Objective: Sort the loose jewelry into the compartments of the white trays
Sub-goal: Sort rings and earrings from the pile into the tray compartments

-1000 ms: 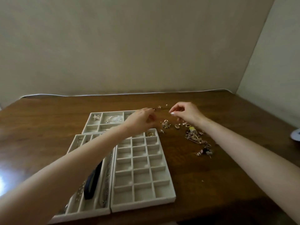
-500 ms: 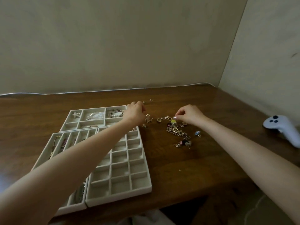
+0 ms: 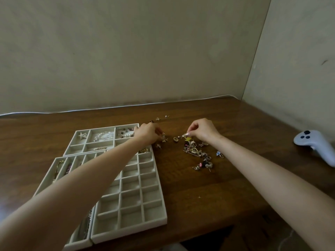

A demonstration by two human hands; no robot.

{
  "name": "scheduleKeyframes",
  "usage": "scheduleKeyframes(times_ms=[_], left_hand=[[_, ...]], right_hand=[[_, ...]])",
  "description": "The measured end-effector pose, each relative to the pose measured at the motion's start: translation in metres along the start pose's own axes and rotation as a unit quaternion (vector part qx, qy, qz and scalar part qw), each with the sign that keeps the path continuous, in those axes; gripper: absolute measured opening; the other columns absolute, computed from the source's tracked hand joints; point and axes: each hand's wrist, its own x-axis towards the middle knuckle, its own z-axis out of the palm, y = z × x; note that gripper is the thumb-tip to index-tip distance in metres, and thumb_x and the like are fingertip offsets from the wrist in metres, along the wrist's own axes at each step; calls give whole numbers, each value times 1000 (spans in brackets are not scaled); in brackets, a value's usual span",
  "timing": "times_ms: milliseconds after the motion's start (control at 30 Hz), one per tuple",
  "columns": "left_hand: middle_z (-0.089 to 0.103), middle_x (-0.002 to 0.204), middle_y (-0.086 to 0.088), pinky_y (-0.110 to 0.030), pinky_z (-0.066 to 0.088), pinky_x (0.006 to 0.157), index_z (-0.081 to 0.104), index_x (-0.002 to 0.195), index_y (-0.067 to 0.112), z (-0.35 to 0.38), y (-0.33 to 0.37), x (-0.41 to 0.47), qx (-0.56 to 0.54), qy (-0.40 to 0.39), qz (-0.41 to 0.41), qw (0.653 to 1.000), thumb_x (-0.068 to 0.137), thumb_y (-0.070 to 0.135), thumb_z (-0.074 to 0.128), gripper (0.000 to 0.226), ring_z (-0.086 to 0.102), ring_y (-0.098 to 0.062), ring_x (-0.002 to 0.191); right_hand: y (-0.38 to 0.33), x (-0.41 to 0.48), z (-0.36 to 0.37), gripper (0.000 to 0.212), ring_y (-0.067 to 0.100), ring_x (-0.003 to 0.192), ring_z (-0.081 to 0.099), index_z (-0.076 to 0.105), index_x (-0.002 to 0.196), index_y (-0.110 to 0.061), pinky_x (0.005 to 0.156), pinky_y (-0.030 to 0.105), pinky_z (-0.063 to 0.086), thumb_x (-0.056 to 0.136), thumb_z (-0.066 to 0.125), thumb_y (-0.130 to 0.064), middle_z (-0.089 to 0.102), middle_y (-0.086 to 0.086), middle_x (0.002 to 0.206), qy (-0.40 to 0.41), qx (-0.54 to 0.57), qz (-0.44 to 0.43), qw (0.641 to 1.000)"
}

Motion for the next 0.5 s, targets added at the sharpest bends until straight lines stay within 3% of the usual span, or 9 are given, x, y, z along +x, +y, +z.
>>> scheduleKeyframes(times_ms=[133, 233, 300, 400, 500], left_hand=[[66, 107, 1, -40, 42, 95, 63, 106, 22, 1, 1, 1, 1, 12, 10, 1000, 84, 39, 65, 28, 58, -20, 103], [64, 102, 0, -30, 47, 75, 64, 104, 16, -4, -1, 0, -81, 46, 10, 996, 84, 31, 66, 25, 57, -16, 92], [64, 95, 0, -28, 48, 73, 65, 102, 12, -8, -3, 0, -167, 43, 6, 985, 84, 24, 67, 22, 58, -14, 85], [64, 88, -5, -22, 55, 70, 63, 98, 7, -14, -4, -2, -338, -12, 4, 941, 84, 11, 66, 15, 63, -11, 72], [63, 84, -7, -20, 56, 70, 64, 97, 4, -17, -5, -3, -391, -32, 20, 920, 82, 3, 66, 15, 63, -12, 71]], right_hand=[[-4, 1, 1, 6, 8, 95, 57, 70, 85, -14, 87, 28, 43, 82, 72, -18, 67, -3, 95, -22, 20, -17, 999], [-6, 3, 6, 7, 11, 95, 62, 72, 87, -17, 86, 31, 50, 82, 72, -21, 70, -2, 98, -58, -32, -34, 997], [-11, 4, 10, 12, 10, 92, 63, 71, 93, -20, 84, 32, 52, 82, 72, -23, 70, -4, 99, -43, -47, -52, 997], [-23, 5, 17, 27, 13, 94, 61, 67, 106, -21, 83, 32, 53, 80, 74, -19, 66, -2, 103, -30, 29, -82, 996], [-37, 5, 24, 37, 16, 95, 62, 64, 113, -21, 78, 28, 55, 79, 74, -11, 66, 4, 104, -39, 148, -91, 984]])
